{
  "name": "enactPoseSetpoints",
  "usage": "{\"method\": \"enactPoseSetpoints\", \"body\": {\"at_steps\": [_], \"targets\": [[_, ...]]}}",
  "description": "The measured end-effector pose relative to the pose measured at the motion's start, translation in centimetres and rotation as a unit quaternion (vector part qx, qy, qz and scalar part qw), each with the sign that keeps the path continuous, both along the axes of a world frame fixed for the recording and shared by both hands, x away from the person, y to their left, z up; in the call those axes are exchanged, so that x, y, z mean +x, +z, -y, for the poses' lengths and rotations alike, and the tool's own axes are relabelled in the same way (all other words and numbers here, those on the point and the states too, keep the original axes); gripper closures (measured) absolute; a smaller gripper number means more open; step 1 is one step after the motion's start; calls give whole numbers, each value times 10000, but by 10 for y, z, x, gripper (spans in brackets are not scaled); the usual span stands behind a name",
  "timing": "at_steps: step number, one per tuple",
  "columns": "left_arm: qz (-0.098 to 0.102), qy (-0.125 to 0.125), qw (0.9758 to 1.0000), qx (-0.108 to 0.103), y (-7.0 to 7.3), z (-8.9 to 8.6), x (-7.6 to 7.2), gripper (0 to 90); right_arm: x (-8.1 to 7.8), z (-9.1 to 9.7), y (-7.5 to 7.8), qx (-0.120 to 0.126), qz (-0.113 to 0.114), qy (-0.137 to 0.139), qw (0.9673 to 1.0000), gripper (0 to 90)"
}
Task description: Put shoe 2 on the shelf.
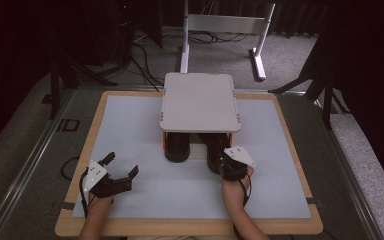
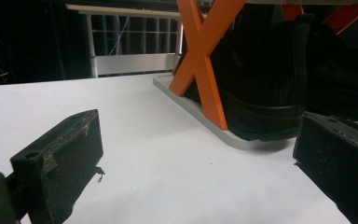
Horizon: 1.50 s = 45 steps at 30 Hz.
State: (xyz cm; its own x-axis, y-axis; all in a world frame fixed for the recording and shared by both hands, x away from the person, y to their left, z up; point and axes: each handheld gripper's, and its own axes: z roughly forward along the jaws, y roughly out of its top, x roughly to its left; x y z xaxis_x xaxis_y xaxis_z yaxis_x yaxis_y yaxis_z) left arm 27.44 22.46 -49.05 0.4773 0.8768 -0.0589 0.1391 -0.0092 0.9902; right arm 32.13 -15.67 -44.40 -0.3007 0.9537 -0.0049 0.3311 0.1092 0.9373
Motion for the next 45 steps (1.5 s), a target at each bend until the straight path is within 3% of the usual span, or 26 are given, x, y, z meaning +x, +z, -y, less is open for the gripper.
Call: {"method": "enactPoseSetpoints", "body": {"at_steps": [14, 20, 22, 25, 27, 32, 33, 38, 45], "targets": [[2, -15, 10000, -14, 0, 0, 0, 17, 38, -10, -9, 137, -104, -238, 9996, 837], [1, -18, 10000, -13, 0, 0, 0, 17, 43, -11, -9, 81, -71, -210, 9997, 831], [5, -23, 10000, -14, 0, -1, 0, 17, 43, -9, -8, 181, -91, -125, 9997, 783], [8, -21, 10000, -18, 0, -1, 0, 17, 43, -3, -6, 445, -178, 124, 9988, 607], [0, -20, 10000, -22, 0, -1, 0, 17, 38, 2, 2, 474, -61, 240, 9986, 472], [0, -17, 10000, -23, 0, -1, 0, 17, 31, 9, 13, 474, 124, 356, 9982, 340], [-2, -15, 10000, -26, 0, -1, 0, 17, 29, 12, 16, 467, 44, 393, 9981, 259], [-6, -12, 10000, -35, 0, -1, 0, 17, 18, 26, 27, 490, 30, 702, 9963, 188], [-8, -9, 10000, -41, 0, -1, 0, 17, 3, 48, 33, 489, 198, 774, 9956, 164]]}}
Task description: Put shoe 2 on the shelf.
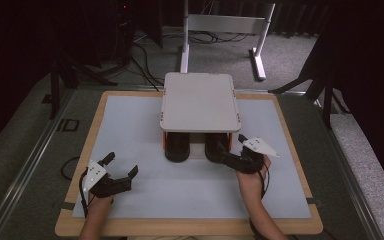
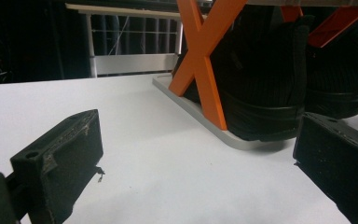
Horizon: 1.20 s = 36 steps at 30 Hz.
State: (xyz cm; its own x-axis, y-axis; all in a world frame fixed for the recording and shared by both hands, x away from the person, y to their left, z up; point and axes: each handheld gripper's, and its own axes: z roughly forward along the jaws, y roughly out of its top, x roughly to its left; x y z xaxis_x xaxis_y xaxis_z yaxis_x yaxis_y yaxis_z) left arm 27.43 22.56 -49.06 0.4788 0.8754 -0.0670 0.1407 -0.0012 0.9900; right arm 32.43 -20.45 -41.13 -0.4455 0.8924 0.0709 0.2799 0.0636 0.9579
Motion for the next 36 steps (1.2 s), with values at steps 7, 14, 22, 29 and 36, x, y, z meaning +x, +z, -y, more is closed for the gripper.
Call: {"method": "enactPoseSetpoints", "body": {"at_steps": [7, 14, 22, 29, 36], "targets": [[7, -2, 10000, -21, 0, 0, 0, 17, -8, 27, -4, -41, -22, -221, 9997, 144], [4, 5, 10000, -21, 0, 0, 0, 17, -9, 54, -18, -109, -100, -528, 9985, 144], [2, 6, 10000, -27, 0, 0, 0, 17, -9, 78, -33, -275, -206, -661, 9972, 138], [8, 9, 10000, -29, 0, -1, 0, 17, -15, 95, -43, -421, -169, -803, 9957, 137], [8, 16, 10000, -35, 0, -1, 0, 17, -21, 115, -51, -311, -298, -846, 9955, 137]]}}
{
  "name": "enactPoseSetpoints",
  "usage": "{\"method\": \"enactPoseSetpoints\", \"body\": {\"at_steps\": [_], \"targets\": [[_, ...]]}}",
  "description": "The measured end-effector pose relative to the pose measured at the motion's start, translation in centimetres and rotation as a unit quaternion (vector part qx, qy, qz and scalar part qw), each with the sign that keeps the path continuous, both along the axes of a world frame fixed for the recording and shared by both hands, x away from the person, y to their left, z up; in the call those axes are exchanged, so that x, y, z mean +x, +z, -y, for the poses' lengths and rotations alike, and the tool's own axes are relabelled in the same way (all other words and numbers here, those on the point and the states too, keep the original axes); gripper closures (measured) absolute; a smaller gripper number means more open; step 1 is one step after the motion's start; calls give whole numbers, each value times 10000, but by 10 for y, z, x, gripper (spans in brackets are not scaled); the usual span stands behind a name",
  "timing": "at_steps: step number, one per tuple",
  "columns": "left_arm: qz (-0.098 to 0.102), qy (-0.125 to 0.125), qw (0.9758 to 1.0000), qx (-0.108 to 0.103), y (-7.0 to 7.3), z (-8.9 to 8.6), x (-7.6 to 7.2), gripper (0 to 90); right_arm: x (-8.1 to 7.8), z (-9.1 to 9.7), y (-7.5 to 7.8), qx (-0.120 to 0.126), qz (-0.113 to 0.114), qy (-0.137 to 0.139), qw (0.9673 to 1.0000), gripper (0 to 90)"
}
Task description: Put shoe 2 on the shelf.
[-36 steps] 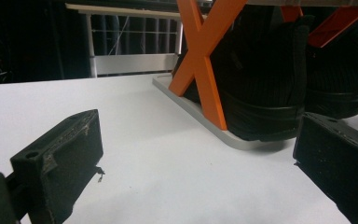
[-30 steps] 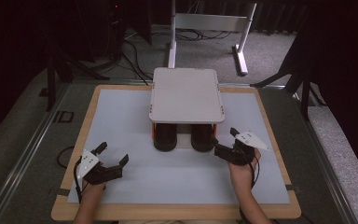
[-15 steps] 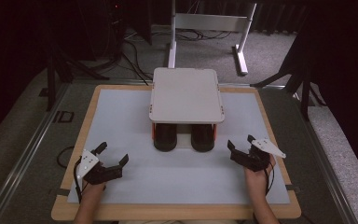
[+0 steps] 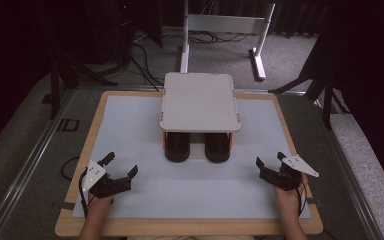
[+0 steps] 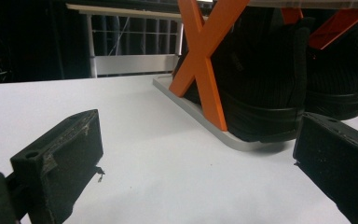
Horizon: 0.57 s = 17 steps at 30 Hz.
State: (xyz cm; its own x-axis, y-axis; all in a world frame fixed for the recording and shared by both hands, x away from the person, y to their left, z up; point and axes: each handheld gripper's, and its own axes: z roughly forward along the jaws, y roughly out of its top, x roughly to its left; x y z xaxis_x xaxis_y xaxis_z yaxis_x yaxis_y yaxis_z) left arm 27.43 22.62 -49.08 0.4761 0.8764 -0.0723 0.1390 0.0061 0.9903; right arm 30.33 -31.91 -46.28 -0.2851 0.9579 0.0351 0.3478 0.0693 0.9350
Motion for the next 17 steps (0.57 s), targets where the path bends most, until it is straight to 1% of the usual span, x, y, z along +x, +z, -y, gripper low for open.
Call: {"method": "enactPoseSetpoints", "body": {"at_steps": [2, 3, 5, 6, 9, 11, 13, 14, 17], "targets": [[4, -2, 10000, 9, 0, 0, 0, 17, -3, 4, -2, -76, -37, -31, 10000, 137], [4, 0, 10000, 9, 0, 0, 0, 17, -5, 6, -3, -111, -24, -76, 9999, 137], [6, -1, 10000, 7, 0, 0, 0, 17, -6, 9, -3, -123, -20, -78, 9999, 137], [5, 4, 10000, 7, 0, 0, 0, 17, -9, 13, -4, -189, -17, -130, 9997, 137], [6, 2, 10000, 13, 0, 0, 0, 17, -12, 20, -7, -276, -38, -200, 9994, 137], [9, -4, 10000, 28, 0, 0, 0, 17, -13, 24, -8, -260, -34, -214, 9994, 137], [7, -4, 10000, 34, 0, 1, 0, 17, -14, 28, -9, -314, -24, -252, 9992, 137], [9, -6, 10000, 40, 0, 1, 0, 17, -14, 29, -10, -278, -19, -252, 9993, 137], [7, -10, 10000, 49, 0, 1, 0, 17, -14, 30, -11, -305, -19, -219, 9993, 137]]}}
